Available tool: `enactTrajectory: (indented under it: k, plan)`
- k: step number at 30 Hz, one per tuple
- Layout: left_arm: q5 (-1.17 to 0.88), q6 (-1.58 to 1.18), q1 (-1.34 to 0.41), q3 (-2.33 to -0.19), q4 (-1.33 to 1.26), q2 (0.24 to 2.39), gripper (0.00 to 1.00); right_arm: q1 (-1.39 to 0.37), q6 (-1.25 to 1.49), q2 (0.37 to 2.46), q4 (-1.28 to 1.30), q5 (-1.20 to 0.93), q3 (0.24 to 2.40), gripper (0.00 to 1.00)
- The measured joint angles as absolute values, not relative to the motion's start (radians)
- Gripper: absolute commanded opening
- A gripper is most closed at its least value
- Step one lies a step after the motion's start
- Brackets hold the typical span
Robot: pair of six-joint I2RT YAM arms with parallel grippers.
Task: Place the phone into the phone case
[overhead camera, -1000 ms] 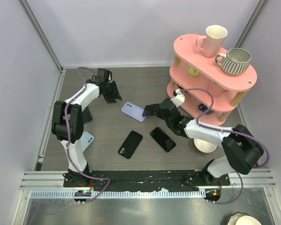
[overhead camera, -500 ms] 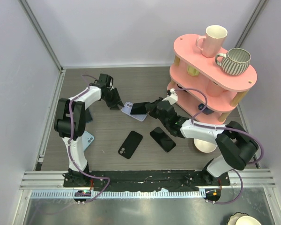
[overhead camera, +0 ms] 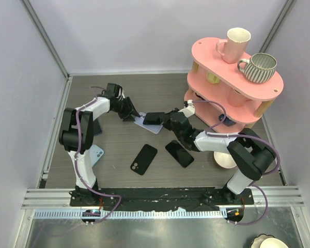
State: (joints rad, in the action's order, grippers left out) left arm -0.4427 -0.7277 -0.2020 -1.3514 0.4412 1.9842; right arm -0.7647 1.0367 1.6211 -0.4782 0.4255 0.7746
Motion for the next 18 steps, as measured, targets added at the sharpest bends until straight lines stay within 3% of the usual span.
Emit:
enactTrajectory:
  k: [5, 18]
  plan:
    - [-0.463, -0.697, -0.196, -1.357, 0.417, 1.984, 0.52, -0.765, 1.062, 1.644, -0.498, 0.426, 0.775, 0.01]
    - [-0.394, -0.651, -0.18, -1.404, 0.422, 1.998, 0.54, -0.765, 1.137, 1.719, -0.558, 0.425, 0.775, 0.01]
